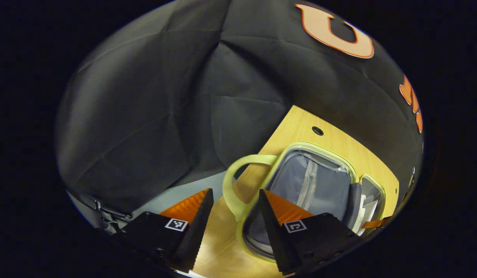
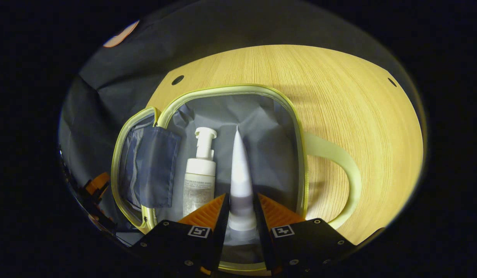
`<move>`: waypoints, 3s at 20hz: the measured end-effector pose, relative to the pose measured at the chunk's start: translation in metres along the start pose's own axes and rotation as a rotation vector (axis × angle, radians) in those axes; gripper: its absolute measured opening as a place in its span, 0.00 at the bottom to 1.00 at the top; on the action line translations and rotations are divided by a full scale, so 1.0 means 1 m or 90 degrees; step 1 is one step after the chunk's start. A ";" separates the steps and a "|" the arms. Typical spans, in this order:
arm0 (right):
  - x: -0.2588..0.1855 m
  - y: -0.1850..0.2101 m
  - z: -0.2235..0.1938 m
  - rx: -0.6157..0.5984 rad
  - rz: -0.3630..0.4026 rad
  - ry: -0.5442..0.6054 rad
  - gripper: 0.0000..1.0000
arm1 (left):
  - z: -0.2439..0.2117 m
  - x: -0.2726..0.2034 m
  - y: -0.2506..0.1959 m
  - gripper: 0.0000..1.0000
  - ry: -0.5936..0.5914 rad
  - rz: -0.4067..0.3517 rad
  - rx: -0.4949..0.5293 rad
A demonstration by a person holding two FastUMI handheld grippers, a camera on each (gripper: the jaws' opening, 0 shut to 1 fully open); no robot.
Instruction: First open the suitcase, pack the skin care products into it, and then close the suitcase.
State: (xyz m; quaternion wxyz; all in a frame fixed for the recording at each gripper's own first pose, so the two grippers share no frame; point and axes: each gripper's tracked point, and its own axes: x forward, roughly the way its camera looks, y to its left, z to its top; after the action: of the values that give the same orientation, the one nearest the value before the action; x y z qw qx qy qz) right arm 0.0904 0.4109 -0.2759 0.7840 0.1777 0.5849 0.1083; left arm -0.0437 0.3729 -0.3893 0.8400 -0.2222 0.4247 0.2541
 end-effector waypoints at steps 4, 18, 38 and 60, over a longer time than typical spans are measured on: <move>-0.021 -0.002 0.015 0.037 0.010 -0.067 0.49 | 0.012 0.019 -0.005 0.75 -0.007 -0.052 -0.055; -0.151 -0.054 0.069 0.006 -0.064 -0.344 0.87 | -0.012 0.080 0.001 0.24 0.120 -0.120 -0.149; -0.228 -0.080 0.109 -0.101 -0.117 -0.541 0.88 | 0.108 -0.107 -0.103 0.04 -0.164 -0.226 0.138; -0.247 -0.164 0.103 -0.137 -0.084 -0.544 0.91 | 0.003 -0.243 -0.365 0.04 -0.175 -0.416 0.244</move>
State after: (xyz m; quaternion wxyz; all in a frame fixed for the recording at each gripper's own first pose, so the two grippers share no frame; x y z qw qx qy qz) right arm 0.1107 0.1523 -0.0995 0.9746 0.0865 0.2037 0.0352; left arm 0.0588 0.0355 -0.1292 0.9519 -0.1484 0.2550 -0.0828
